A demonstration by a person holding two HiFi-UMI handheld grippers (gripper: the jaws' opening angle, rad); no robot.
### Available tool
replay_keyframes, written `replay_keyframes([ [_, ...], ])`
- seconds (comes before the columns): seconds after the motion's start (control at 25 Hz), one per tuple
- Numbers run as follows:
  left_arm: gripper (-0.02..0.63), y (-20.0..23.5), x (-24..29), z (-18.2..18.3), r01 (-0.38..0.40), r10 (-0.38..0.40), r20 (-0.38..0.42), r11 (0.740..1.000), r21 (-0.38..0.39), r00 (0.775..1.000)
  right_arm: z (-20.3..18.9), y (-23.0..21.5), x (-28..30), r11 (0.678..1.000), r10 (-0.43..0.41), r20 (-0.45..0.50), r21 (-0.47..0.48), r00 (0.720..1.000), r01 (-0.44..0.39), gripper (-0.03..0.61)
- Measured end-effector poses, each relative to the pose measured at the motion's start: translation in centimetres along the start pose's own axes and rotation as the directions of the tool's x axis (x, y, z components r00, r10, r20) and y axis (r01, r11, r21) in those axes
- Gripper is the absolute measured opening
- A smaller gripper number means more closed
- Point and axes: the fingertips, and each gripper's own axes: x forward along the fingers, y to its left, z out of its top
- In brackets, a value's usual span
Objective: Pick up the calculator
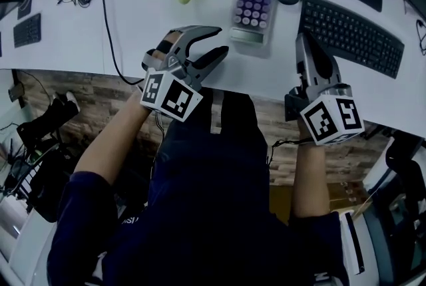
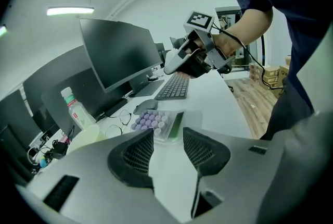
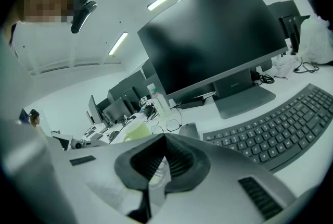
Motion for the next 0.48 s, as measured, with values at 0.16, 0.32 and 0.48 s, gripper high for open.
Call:
replay_keyframes([
  [0.16, 0.196, -0.6, 0.9, -0.3, 0.010, -0.010, 0.001, 0.999, 0.037, 1.000, -0.8, -0.4, -0.2, 1.000, -0.009, -0.006, 0.003, 1.000, 0.009, 0.003],
  [0.32, 0.196, -1.1, 1.7, -0.9, 0.022, -0.022, -0.004, 0.998, 0.066, 1.000, -1.7, -0.8, -0.1, 1.000, -0.015, -0.012, 0.008, 1.000, 0.016, 0.003],
  [0.48, 0.196, -1.4, 2.4, -1.4, 0.028, -0.027, -0.012, 0.995, 0.094, 1.000, -2.3, -1.0, -0.1, 1.000, -0.018, -0.016, 0.017, 1.000, 0.018, 0.003],
])
